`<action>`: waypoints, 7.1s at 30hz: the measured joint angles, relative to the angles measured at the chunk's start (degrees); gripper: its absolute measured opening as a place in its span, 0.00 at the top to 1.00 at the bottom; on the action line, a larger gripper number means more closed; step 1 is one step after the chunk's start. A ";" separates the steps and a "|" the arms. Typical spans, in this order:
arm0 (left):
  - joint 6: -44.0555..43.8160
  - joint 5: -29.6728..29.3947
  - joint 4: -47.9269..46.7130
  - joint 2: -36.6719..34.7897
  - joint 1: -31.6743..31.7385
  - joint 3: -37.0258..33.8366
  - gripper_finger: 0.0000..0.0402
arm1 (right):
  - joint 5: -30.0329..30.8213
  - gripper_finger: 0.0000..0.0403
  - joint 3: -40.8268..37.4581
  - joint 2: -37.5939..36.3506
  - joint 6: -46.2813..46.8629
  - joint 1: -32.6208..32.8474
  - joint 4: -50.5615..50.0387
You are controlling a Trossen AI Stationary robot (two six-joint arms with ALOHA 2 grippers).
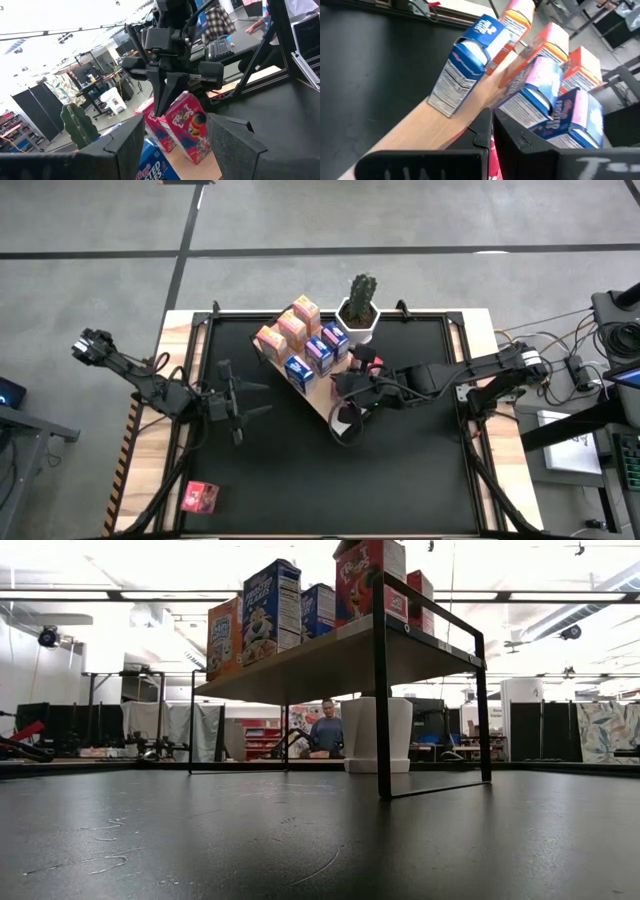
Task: Stack cereal on shelf
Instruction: Put the top red cereal box on the shelf aligned with the other red cereal box, then put the red cereal box on the shelf aligned with the other red cereal boxes
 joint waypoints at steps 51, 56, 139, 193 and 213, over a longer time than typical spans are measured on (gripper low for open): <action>0.28 -0.02 -0.53 -0.15 0.01 0.01 0.51 | -4.11 0.98 2.83 -0.90 -0.72 3.54 -12.54; 0.28 -0.02 -0.54 -0.15 0.00 0.01 0.51 | -3.15 0.98 2.83 -0.90 -0.71 3.54 -13.55; 0.63 0.11 -0.35 -0.13 0.00 0.04 0.51 | -3.63 0.98 5.41 0.26 -1.90 -2.47 -10.80; 0.68 0.13 -0.43 -0.13 -0.02 0.04 0.51 | -8.00 0.98 8.03 0.15 8.56 3.30 -24.66; 0.68 0.13 -0.46 -0.13 -0.02 0.04 0.51 | -7.98 0.98 8.03 0.13 8.33 4.40 -23.92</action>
